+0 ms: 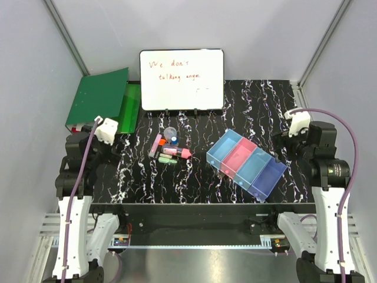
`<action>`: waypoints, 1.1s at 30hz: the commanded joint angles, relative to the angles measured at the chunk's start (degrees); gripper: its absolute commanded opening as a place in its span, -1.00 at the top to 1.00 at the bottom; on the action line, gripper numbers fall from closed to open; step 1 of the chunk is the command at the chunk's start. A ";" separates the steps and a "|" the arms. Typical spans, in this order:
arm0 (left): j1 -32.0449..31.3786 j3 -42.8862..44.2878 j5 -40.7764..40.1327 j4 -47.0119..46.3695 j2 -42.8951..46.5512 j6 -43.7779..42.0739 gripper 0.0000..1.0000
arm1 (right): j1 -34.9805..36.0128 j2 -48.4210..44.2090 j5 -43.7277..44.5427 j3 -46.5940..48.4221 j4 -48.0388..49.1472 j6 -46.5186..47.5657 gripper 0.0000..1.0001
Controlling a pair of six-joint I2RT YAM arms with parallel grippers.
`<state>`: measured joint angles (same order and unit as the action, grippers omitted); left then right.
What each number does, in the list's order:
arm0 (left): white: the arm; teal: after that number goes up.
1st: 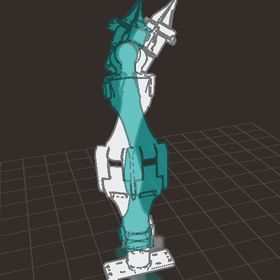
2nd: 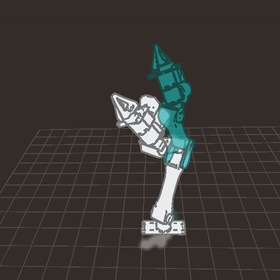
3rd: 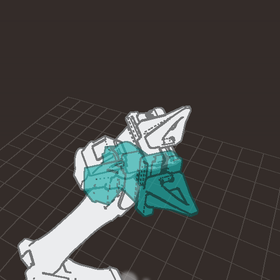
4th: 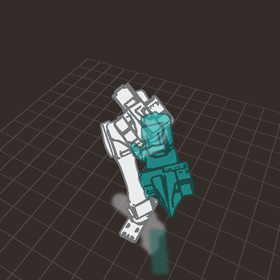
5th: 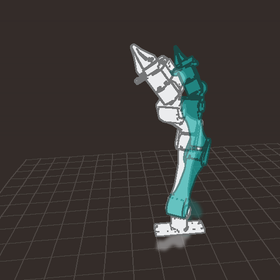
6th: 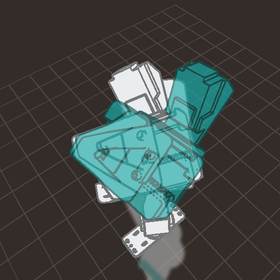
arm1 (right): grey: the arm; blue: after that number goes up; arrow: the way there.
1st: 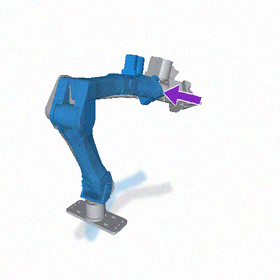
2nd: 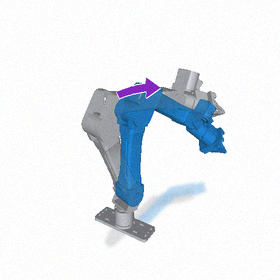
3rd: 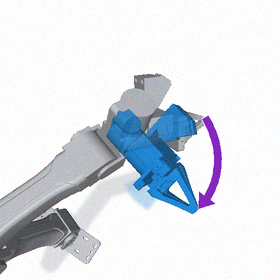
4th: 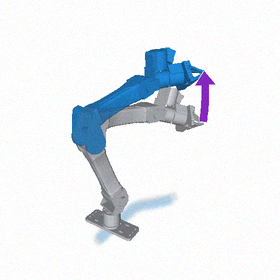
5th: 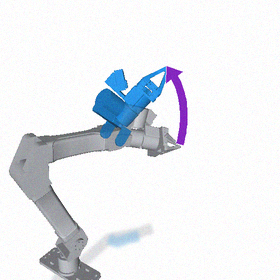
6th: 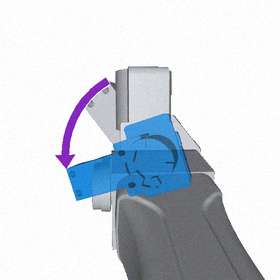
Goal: Sort the stationery into containers
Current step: Move the storage box to the center of the board.
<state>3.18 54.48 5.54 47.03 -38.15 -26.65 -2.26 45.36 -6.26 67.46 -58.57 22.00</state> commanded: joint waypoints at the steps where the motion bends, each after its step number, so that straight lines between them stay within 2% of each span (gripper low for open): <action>1: 0.34 0.72 -3.86 -0.97 0.01 4.59 -0.98 | -0.11 -0.89 5.90 1.18 1.70 -5.98 -0.99; 3: 0.34 0.80 -4.13 -0.88 -0.69 4.24 -0.97 | -0.11 -0.28 6.45 1.44 -1.44 -7.58 -1.00; 7: 0.34 1.15 -3.88 -0.88 -1.13 3.28 -0.98 | -0.11 4.37 -11.35 1.10 -9.98 -4.79 -0.99; 8: 0.25 1.33 -3.61 -0.97 -1.22 3.10 -0.98 | -0.11 6.04 -12.53 -0.91 -10.60 -3.99 -0.99; 14: 0.16 2.03 0.17 -1.06 -0.96 1.17 -0.97 | -0.11 16.75 -11.84 -3.47 -11.31 -3.10 -0.99; 20: 0.25 1.95 1.93 -0.97 -1.83 0.55 -0.98 | -0.11 20.11 -10.63 -3.74 -11.92 -1.79 -1.00; 25: 0.25 3.26 1.23 -0.88 -2.28 -1.20 -0.98 | -0.11 23.01 -4.64 0.82 -16.84 1.38 -1.00; 33: 0.25 5.20 2.98 -0.97 -4.30 -2.79 -0.98 | -0.11 33.37 -8.05 7.24 -22.47 -0.63 -1.00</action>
<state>3.22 56.40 6.76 47.24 -41.47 -28.29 -2.35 74.85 -12.97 70.35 -75.94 22.24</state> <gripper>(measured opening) 0.987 0.994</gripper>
